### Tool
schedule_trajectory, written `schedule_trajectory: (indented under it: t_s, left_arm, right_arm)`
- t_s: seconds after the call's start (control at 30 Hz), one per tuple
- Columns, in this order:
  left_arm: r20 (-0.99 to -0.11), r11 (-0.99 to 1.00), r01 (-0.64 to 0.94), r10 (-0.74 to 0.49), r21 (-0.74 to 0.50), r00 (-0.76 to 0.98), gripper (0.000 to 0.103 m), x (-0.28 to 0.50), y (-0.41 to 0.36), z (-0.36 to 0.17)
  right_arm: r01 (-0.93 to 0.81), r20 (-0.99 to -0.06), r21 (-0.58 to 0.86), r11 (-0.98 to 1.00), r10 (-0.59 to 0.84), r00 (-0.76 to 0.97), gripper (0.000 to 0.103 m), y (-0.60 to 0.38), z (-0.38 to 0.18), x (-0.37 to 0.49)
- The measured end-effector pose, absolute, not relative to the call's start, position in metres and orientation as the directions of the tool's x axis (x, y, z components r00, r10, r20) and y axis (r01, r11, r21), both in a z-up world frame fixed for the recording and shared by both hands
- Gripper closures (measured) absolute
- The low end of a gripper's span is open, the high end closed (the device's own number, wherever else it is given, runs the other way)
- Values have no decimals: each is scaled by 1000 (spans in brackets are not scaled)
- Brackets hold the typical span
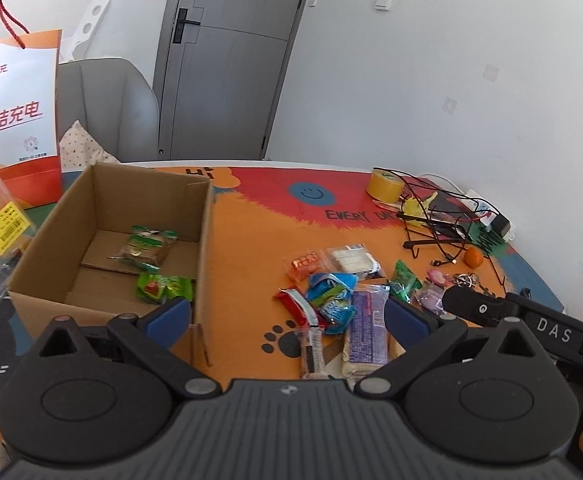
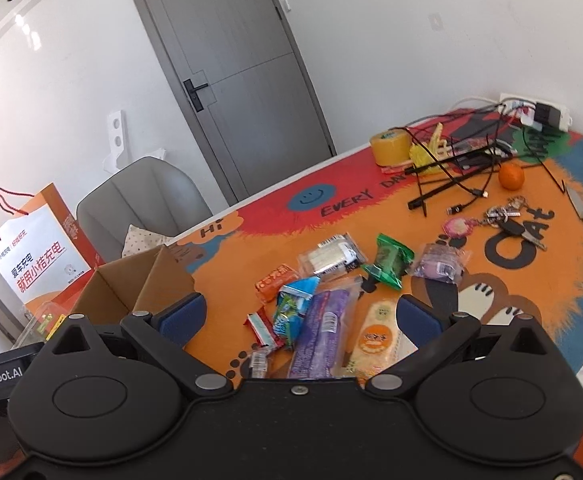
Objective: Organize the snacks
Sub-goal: 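Grasp a clear stick snack packet with the left gripper while the right grasps an orange-labeled bread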
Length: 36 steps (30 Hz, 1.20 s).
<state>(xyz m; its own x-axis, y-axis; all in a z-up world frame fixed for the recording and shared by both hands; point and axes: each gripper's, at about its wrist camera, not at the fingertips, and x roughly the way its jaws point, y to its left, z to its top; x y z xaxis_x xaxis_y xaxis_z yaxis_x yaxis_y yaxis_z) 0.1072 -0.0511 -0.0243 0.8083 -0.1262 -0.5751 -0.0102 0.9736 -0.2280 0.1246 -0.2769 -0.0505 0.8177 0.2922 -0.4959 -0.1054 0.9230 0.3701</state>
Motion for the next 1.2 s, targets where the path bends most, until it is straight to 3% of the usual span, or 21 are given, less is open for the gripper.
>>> schedule_trajectory:
  t_s: [0.13,0.23,0.5,0.67,0.87,1.2]
  left_arm:
    - [-585,970,18,-161,-242,795,3,112,-62,-32]
    - [-591,970,32,-172,-239,788,10,114,-70,-40]
    - [-619,965,50,-204,-257,758,41,130,-83,-62]
    - [-647,964,52,-214,-261,732,51,146,-89,-83]
    - [-683,966,23,-198,-256,703,67,170,-93,-110]
    - [-710,980,10,-153,-201,687,74,182,-98,-130]
  right_arm:
    - [-82,-516,393,916,294,804,1,-288,-64,130]
    - [-71,-534,407,911,300,790,7,-293,-74,135]
    - [-8,-587,416,909,276,761,28,-303,-104,152]
    - [9,-612,407,913,266,745,37,-301,-121,163]
    - [33,-632,378,925,232,739,39,-300,-135,175]
    - [31,-638,268,963,153,755,39,-284,-143,186]
